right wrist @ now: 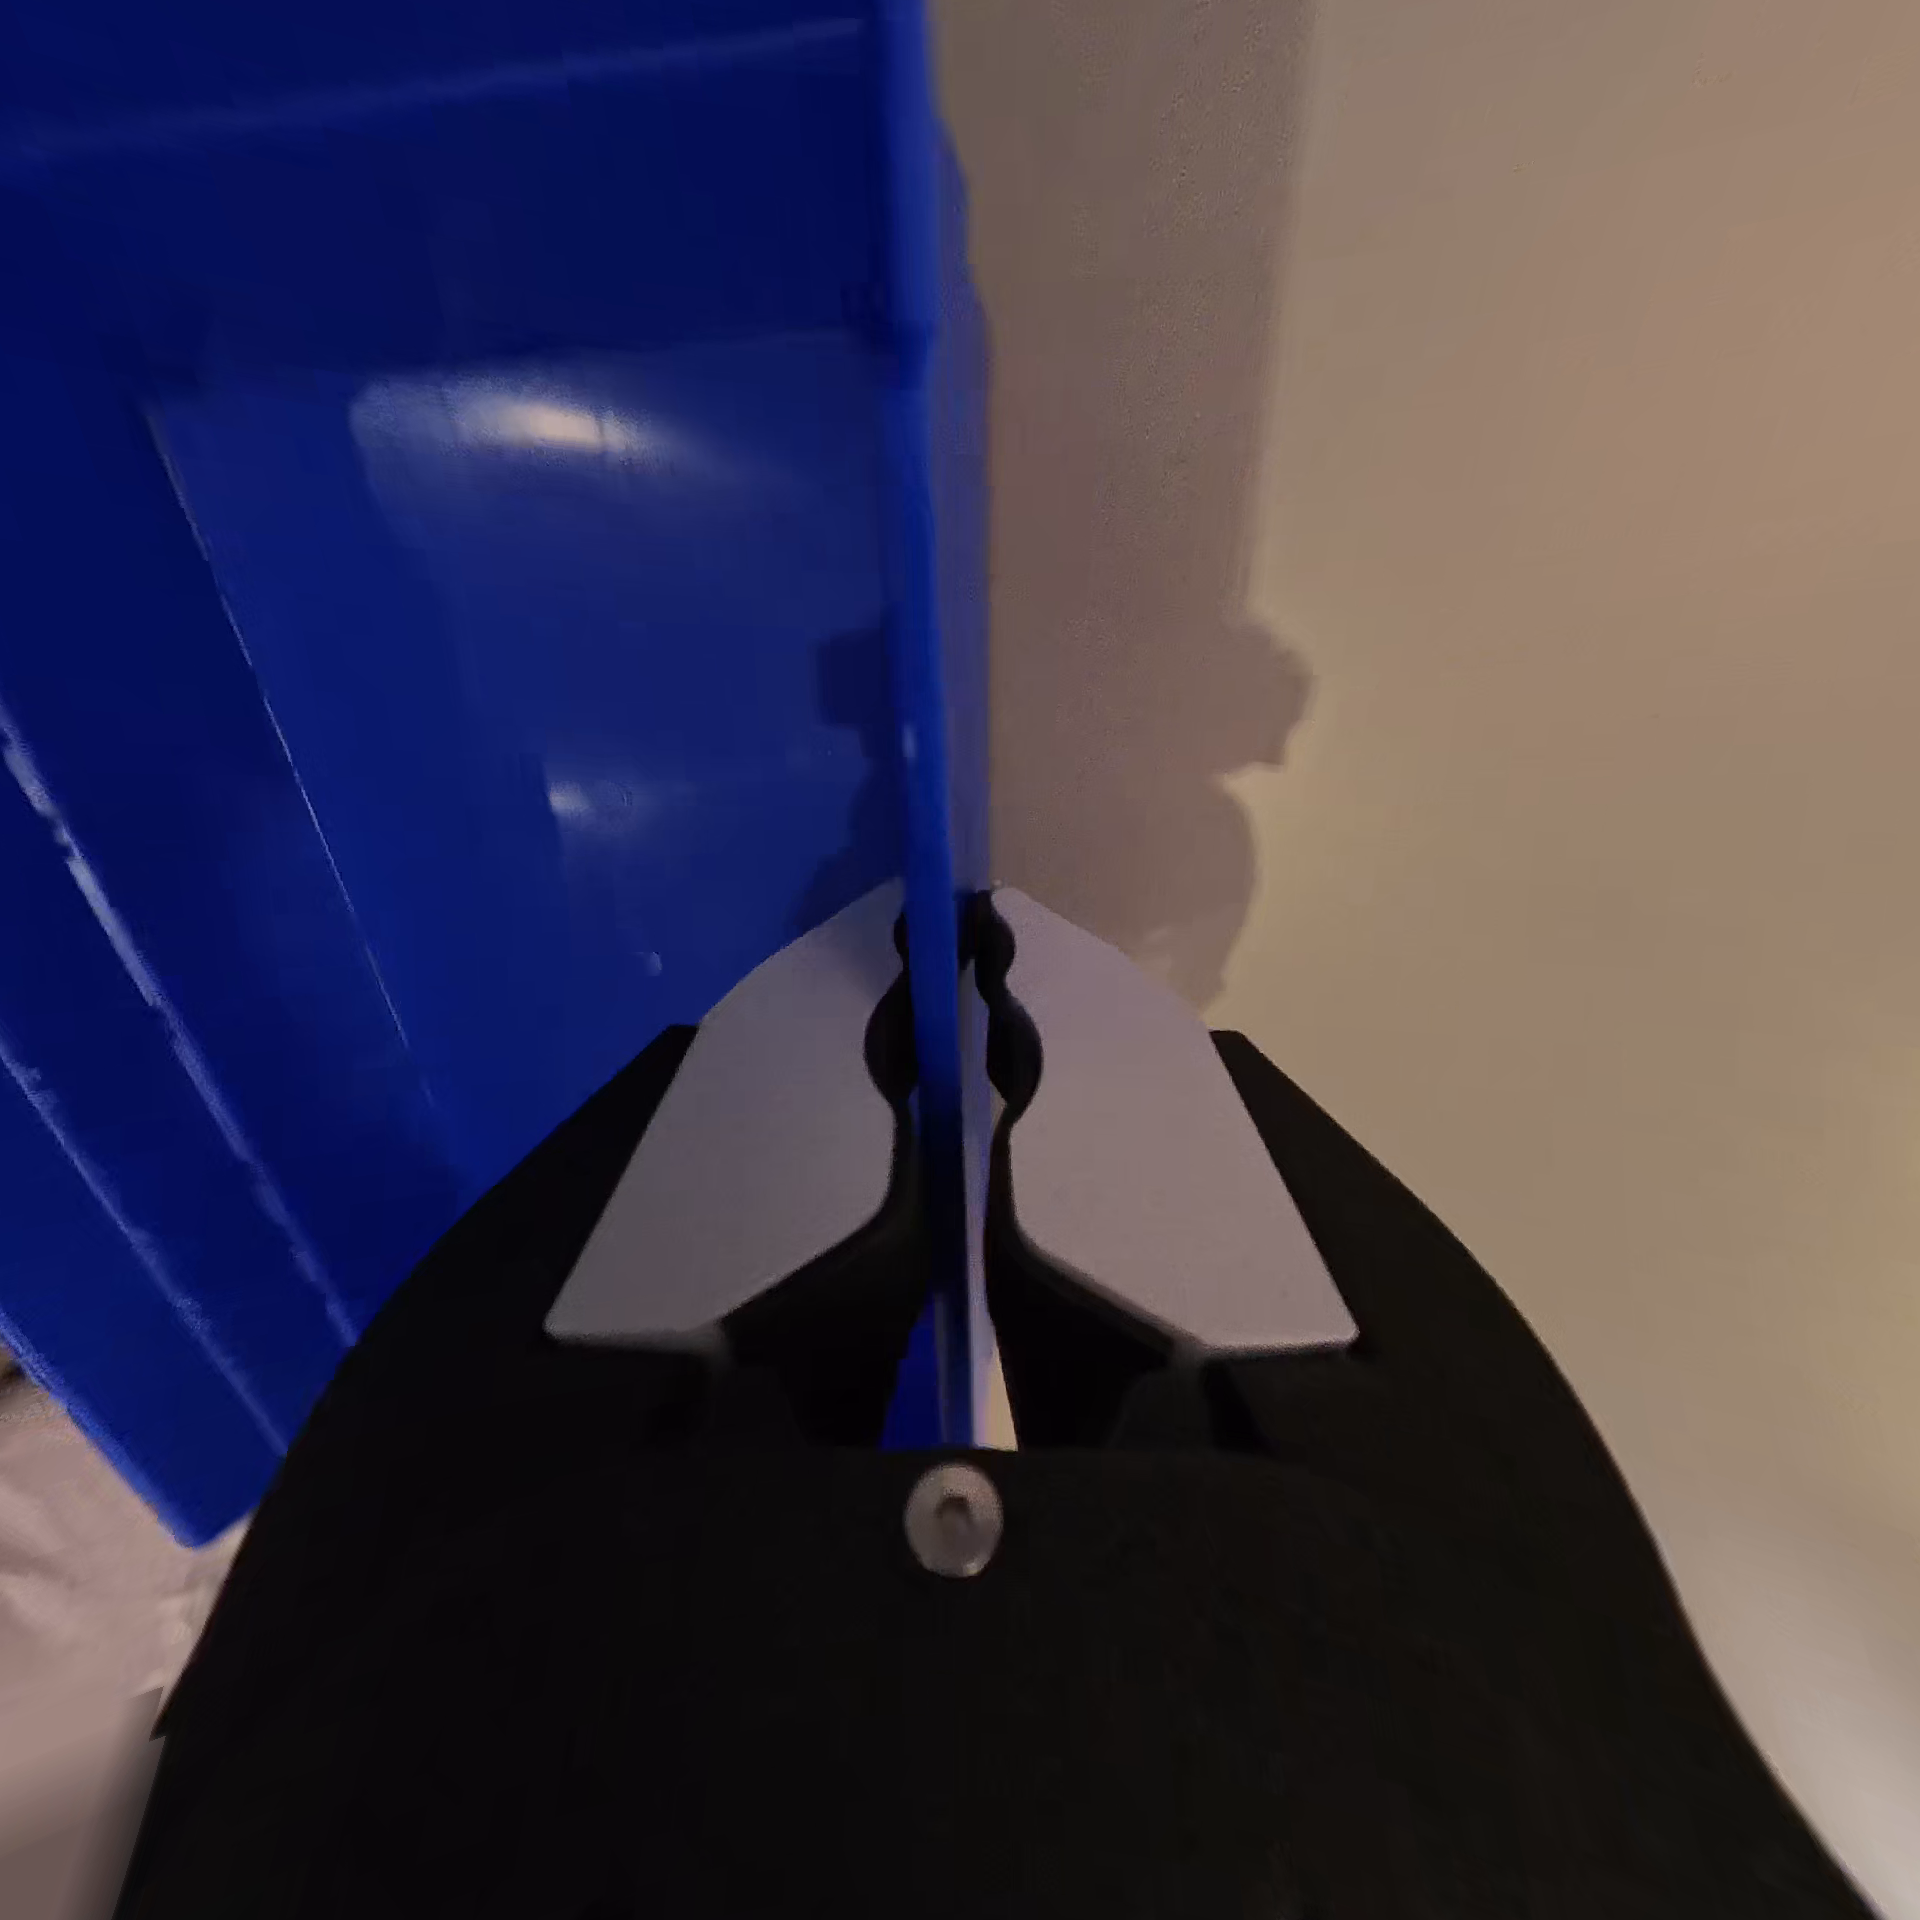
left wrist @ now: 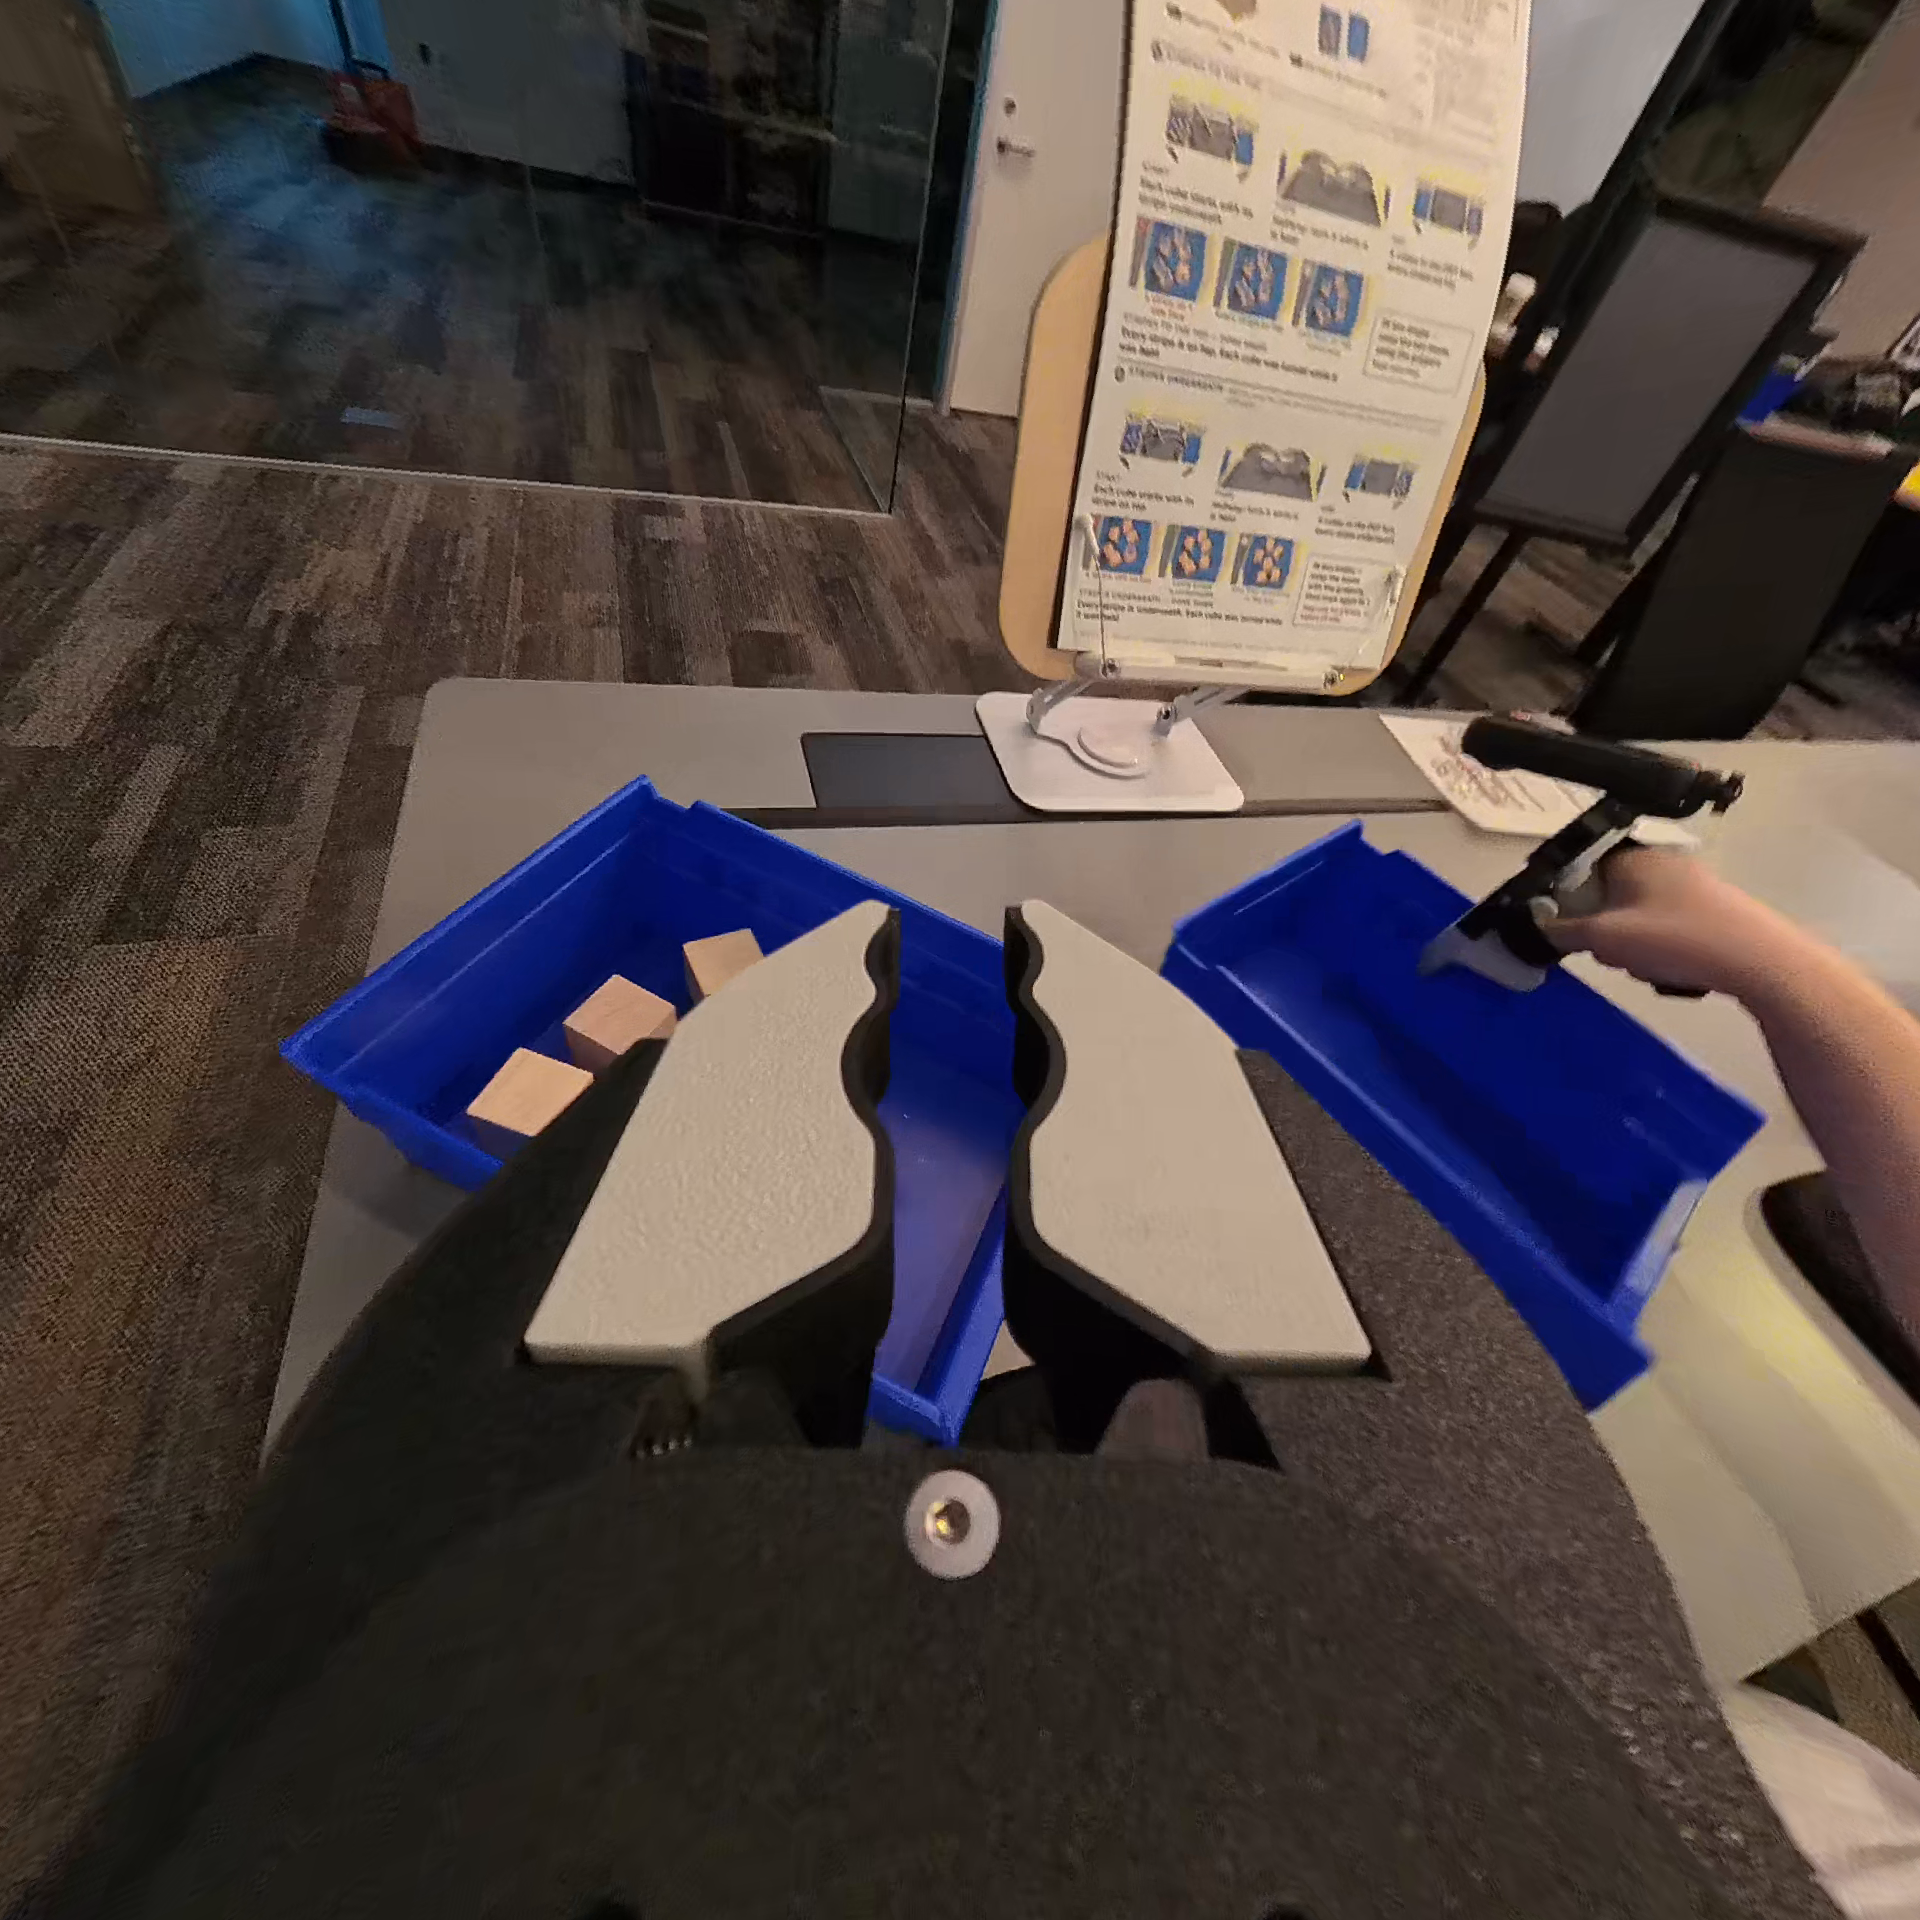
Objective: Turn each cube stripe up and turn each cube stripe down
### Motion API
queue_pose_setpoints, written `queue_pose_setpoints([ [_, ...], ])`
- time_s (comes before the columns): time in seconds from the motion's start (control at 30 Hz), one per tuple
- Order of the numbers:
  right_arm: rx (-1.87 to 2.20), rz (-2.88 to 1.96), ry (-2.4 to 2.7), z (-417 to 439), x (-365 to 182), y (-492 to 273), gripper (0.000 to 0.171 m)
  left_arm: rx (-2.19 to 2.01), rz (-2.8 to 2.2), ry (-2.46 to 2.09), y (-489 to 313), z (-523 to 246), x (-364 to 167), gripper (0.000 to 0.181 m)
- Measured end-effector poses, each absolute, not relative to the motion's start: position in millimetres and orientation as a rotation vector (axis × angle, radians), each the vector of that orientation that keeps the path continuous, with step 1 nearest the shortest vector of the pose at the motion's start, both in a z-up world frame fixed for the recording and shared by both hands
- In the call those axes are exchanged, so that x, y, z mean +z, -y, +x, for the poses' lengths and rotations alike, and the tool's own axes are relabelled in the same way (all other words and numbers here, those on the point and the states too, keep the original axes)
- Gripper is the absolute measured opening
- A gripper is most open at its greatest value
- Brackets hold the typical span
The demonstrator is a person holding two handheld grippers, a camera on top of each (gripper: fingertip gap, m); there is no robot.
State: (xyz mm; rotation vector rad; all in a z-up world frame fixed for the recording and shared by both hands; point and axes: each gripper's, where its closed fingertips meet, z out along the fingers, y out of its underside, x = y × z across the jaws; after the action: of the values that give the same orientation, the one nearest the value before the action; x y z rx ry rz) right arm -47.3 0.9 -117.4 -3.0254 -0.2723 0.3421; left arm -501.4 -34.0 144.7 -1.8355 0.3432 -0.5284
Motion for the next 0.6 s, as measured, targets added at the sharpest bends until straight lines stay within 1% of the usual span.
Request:
queue_pose_setpoints([
  [0.1, 0.230, -3.050, 0.320, -1, -118, -1, 0.007, -0.491, -1.860, -0.399, 31, -486, 143, 0.018],
  [0.17, 0.182, -3.055, 0.255, 35, -118, -3, 0.007, -0.468, -1.861, -0.424, 30, -479, 145, 0.018],
  [0.37, 0.242, -3.050, 0.110, 140, -119, 13, 0.006, -0.401, -1.831, -0.396, 24, -477, 153, 0.017],
  [0.6, 0.242, -3.000, -0.150, 245, -120, 46, 0.007, -0.394, -1.872, -0.315, 16, -492, 147, 0.017],
])
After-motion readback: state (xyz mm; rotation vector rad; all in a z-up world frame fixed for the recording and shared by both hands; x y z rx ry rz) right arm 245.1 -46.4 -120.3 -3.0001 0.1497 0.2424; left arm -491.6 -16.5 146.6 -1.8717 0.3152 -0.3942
